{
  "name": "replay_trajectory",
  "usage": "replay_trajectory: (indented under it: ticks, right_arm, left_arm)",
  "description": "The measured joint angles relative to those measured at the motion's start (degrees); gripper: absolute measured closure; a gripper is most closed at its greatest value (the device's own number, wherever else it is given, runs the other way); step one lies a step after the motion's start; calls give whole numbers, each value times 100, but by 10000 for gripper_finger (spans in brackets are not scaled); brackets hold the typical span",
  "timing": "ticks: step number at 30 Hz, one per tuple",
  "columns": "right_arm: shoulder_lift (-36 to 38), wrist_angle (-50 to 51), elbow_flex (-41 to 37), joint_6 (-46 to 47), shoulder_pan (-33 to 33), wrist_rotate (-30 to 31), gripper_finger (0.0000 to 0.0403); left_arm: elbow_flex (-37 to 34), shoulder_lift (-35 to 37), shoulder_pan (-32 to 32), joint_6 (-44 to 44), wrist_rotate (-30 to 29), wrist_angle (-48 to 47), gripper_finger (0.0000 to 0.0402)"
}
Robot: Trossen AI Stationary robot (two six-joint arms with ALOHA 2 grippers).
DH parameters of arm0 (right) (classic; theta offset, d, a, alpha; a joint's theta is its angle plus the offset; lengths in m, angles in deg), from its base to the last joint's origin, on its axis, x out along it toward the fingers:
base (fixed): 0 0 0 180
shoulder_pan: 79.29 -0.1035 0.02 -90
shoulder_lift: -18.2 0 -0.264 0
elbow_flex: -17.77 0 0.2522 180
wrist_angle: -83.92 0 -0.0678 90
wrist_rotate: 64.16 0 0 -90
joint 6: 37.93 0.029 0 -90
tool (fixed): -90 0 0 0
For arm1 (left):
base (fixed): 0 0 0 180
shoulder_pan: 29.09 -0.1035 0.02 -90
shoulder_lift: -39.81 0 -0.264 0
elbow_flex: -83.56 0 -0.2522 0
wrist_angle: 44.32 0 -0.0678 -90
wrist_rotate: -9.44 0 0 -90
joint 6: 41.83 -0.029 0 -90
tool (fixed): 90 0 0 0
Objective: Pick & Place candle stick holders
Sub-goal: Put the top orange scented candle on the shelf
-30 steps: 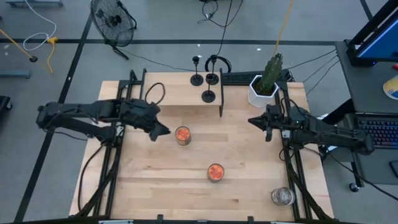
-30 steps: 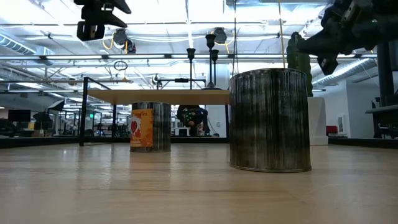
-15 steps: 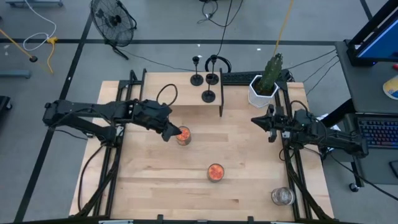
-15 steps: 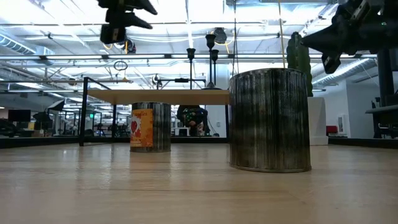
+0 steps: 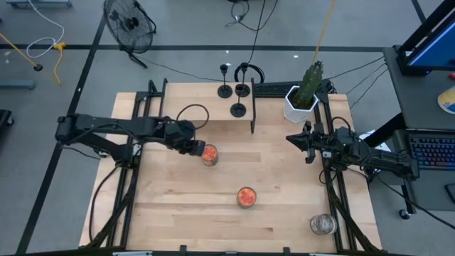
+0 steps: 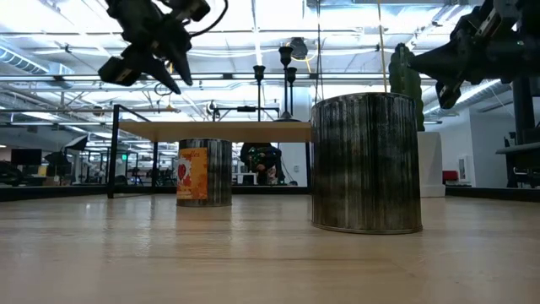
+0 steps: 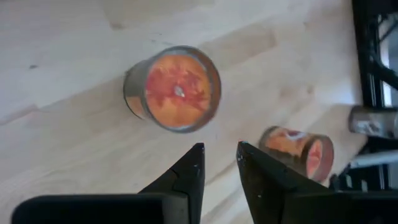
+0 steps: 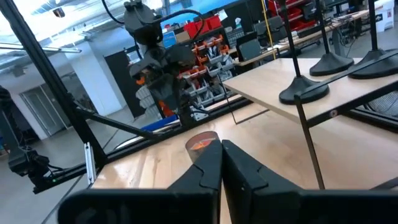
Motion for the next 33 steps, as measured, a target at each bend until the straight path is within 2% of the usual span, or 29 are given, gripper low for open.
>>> replay_trajectory:
  ticks: [9, 16, 20, 28, 33]
  right_arm:
    - [0, 0, 0, 14, 2, 6, 403]
    - [-2, 2, 0, 16, 0, 26, 403]
    - [-2, 2, 0, 14, 1, 30, 403]
    - [-2, 2, 0, -42, 2, 302, 403]
    - [-2, 4, 0, -45, 2, 302, 403]
  left_arm:
    - [-13, -224, -272, 142, -393, -155, 336]
    - [3, -340, -472, -195, -396, 20, 325]
    - [-11, -520, -466, -444, -394, -77, 296]
    - [0, -1008, -468, -379, -194, -62, 201]
    - [0, -1315, -472, -430, -90, -64, 174]
